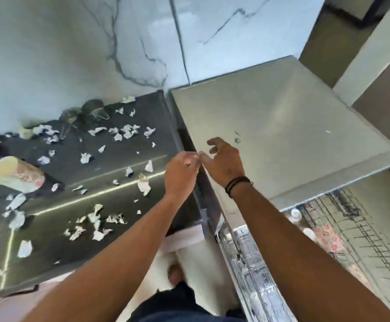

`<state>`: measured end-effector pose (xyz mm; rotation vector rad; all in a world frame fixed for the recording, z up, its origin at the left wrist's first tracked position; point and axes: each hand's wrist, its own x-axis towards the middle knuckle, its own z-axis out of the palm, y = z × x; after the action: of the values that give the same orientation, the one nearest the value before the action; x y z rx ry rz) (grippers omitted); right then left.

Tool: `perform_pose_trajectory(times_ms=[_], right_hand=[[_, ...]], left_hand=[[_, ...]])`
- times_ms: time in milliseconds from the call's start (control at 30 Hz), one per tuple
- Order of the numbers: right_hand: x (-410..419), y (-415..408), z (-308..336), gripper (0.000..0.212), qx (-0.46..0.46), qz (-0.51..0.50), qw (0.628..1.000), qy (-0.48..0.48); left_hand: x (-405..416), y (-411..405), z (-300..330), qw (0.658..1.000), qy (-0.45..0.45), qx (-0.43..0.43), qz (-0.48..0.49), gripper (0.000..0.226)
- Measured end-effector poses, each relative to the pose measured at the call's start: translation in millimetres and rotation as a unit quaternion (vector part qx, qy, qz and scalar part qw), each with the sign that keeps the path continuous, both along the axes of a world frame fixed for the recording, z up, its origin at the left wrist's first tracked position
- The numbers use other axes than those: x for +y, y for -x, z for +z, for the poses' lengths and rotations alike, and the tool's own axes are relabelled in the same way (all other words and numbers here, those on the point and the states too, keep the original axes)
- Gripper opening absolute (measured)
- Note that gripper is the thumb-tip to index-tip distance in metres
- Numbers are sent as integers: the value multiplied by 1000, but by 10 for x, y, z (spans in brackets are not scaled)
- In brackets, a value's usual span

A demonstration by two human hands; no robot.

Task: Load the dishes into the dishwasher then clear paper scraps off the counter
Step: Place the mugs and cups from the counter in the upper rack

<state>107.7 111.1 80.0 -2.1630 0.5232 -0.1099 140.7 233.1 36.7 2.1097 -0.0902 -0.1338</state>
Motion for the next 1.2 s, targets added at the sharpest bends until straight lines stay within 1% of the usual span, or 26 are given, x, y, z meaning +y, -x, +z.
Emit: perform_pose_trajectory(times_ms=[33,100,167,300,433,533,667,733,833,933,1000,1100,1200], right_hand=[[87,-59,7,43,3,12,1000,7],[296,-189,-5,46,12,42,999,18],[496,-299,-35,43,14,63,997,32],[852,-546,-97,36,12,89,995,44],[1313,-871,-90,42,8,122,991,50],[1799,-1153,-83,46,6,165,985,45],[2557,-1502,-29,48,-9,236,971,27],[2905,-1625,-13,52,-19,268,963,16],[3418,-1768,-6,54,-24,307,951,-7],[3802,-1885,-28,52,-16,338,941,-24],[3982,-1964,-59,56,-7,362,932,-19],[4140,-2077,-110,65,10,383,924,-4],[4219,-2176,-183,66,32,381,924,3]], left_hand=[[64,-41,-29,1000,4,4,6,34],[213,-156,-83,1000,7,11,20,22],[346,-266,-111,999,12,15,39,16],[645,-454,-107,997,12,5,73,15],[1160,-682,-109,990,26,11,140,14],[1676,-864,-79,982,8,-25,189,17],[2448,-1020,37,960,-9,-56,273,23],[2788,-1050,104,946,-16,-77,314,28],[3253,-1051,144,914,-62,-111,385,34],[3595,-1055,132,885,-84,-120,442,51],[3793,-1084,96,874,-85,-116,464,65],[4033,-1150,12,886,-61,-78,453,85],[4159,-1216,-61,907,-22,-34,419,94]])
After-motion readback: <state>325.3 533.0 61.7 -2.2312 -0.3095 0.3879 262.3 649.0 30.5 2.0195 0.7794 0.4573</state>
